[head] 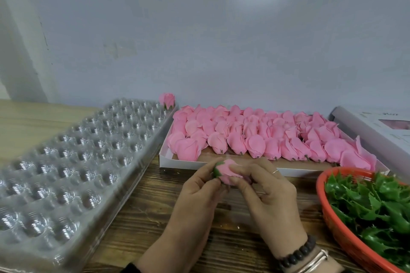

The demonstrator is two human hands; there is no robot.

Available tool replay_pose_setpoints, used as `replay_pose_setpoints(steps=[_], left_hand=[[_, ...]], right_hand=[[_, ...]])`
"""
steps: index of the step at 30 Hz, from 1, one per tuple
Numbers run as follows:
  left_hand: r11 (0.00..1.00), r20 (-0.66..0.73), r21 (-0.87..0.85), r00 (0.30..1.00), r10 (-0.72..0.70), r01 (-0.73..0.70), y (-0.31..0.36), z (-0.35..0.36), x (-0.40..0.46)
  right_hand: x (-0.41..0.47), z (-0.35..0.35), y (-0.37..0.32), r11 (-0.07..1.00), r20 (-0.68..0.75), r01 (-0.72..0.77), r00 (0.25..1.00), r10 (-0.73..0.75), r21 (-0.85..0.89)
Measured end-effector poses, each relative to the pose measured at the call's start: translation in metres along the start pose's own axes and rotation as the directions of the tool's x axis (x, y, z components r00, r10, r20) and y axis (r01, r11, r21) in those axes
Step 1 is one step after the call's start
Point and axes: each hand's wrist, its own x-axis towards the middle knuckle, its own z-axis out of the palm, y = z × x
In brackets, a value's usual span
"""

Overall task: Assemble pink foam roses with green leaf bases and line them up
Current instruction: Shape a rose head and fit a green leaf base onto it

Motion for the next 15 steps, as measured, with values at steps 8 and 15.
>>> replay_pose_setpoints(steps=[8, 15], left_hand=[[0.849, 0.207, 0.512, 0.978, 0.023, -0.128, -0.004, -0.009, -0.003], [0.382, 0.120, 0.897, 0.955, 0.272, -0.222, 0.002, -0.020, 0.001]], right_hand=[[0.001, -0.002, 0.004, 0.999, 0.030, -0.044, 0.999, 0.043, 0.008], [-0.001, 0.001, -0.006, 0.998, 0.155, 0.029, 0.987, -0.037, 0.051]])
